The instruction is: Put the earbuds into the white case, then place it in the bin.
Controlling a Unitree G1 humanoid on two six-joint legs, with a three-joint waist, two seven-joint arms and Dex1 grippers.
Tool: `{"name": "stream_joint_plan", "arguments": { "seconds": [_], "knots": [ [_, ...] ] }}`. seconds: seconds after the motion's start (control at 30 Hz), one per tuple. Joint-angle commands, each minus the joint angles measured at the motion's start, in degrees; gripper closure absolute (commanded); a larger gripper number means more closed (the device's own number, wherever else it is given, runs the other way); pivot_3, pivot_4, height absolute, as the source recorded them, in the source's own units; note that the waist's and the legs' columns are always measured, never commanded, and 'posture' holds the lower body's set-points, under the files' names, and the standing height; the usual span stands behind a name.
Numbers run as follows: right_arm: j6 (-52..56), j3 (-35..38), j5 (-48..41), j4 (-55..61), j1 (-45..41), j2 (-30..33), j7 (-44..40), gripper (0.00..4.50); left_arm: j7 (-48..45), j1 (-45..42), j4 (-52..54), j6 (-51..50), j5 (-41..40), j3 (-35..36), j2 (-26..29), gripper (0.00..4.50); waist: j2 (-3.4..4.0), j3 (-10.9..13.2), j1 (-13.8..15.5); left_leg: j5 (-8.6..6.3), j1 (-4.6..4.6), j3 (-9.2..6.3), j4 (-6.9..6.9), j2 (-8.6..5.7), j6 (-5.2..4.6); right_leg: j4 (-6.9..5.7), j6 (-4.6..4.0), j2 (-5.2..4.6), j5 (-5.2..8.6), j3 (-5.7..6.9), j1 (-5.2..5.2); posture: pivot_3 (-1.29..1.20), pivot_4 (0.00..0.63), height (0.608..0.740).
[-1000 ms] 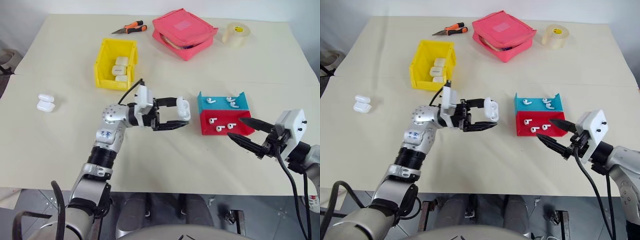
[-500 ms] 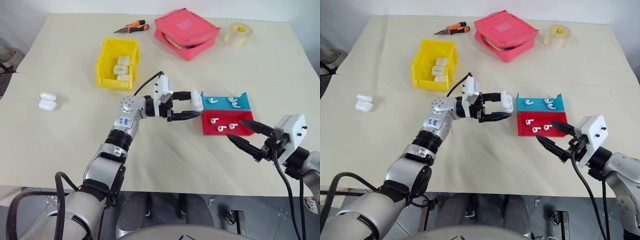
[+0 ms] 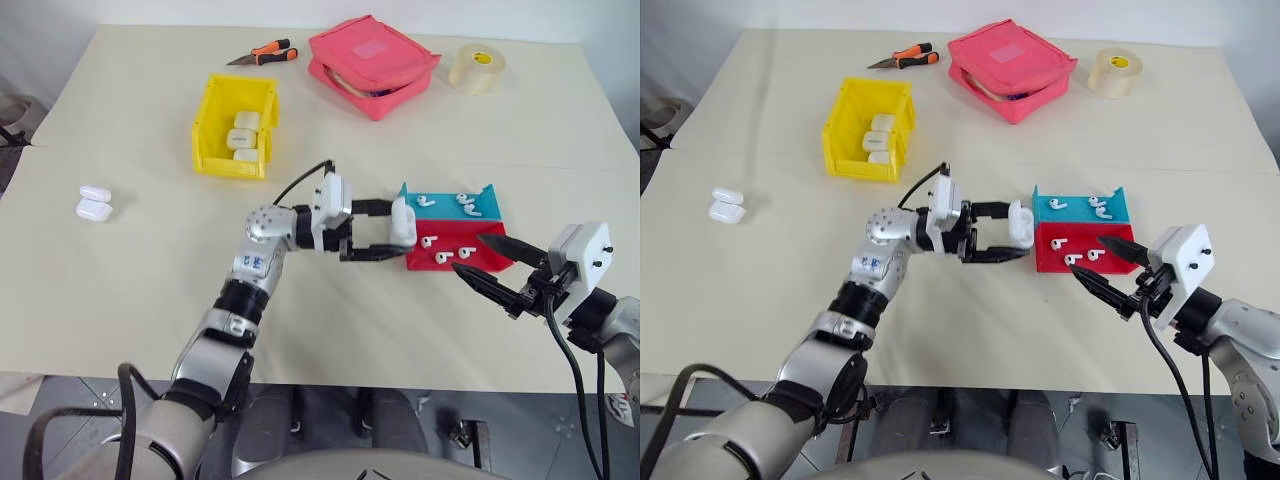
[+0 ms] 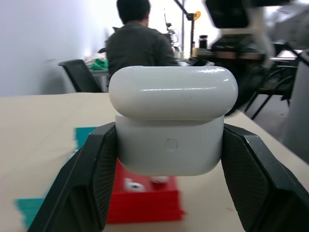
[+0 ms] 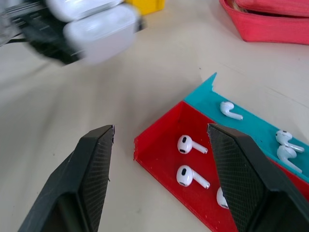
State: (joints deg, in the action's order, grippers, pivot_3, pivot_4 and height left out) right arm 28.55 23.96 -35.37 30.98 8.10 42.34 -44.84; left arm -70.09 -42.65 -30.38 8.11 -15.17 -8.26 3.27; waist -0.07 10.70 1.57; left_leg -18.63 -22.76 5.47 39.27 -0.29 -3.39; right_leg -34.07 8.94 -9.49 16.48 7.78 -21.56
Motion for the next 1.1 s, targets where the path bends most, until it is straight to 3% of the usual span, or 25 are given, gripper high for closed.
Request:
{"name": "stream_joint_plan", "arguments": {
  "seconds": [0.03, 0.53, 0.7, 0.97, 1.1],
  "knots": [
    [-1.4, 2.1, -0.1, 0.6, 0.1, 0.9, -0.5, 1.33, 2.8, 2.5, 8.9, -2.5, 0.1, -1.4, 0.5, 1.71, 0.0, 0.0, 0.0, 0.0, 0.01, -0.02, 0.0, 0.0, 0.0, -0.01, 0.0, 0.0, 0.0, 0.0, 0.01, 0.0, 0.15, 0.74],
    [-1.2, 1.3, 6.2, -0.4, 1.1, 5.6, -1.3, 1.33, 10.6, 11.8, 18.4, -3.5, 1.8, -4.6, 2.2, 1.71, 0.07, 0.0, 0.0, 0.0, 0.01, -0.04, 0.02, -0.01, 0.0, -0.01, -0.01, -0.03, -0.01, 0.01, 0.05, 0.0, 0.15, 0.74],
    [0.4, -1.0, 11.2, -1.0, 2.2, 11.9, -2.9, 1.33, 12.5, 14.7, 21.3, -3.4, 1.7, -4.7, 2.4, 1.71, 0.11, -0.1, 0.0, 0.0, 0.02, -0.03, 0.04, -0.01, 0.0, -0.01, -0.01, -0.04, -0.01, -0.01, 0.06, 0.0, 0.15, 0.74],
    [0.7, -6.3, 16.0, -3.3, -2.3, 20.7, -7.4, 1.33, 14.3, 18.2, 25.5, -3.6, 1.7, -5.4, 3.3, 1.71, 0.15, -0.1, 0.0, 0.0, 0.03, -0.05, 0.06, -0.01, 0.0, -0.01, -0.01, -0.07, -0.01, 0.0, 0.07, 0.0, 0.15, 0.74],
    [0.3, -10.9, 16.2, -5.5, -8.6, 21.6, -9.0, 1.33, 14.7, 19.9, 27.7, -4.3, 1.1, -5.7, 3.9, 1.71, 0.16, -0.1, -0.1, 0.0, 0.02, -0.08, 0.08, 0.0, 0.0, 0.02, -0.02, -0.07, -0.01, 0.03, 0.09, 0.0, 0.15, 0.74]
  ]
}}
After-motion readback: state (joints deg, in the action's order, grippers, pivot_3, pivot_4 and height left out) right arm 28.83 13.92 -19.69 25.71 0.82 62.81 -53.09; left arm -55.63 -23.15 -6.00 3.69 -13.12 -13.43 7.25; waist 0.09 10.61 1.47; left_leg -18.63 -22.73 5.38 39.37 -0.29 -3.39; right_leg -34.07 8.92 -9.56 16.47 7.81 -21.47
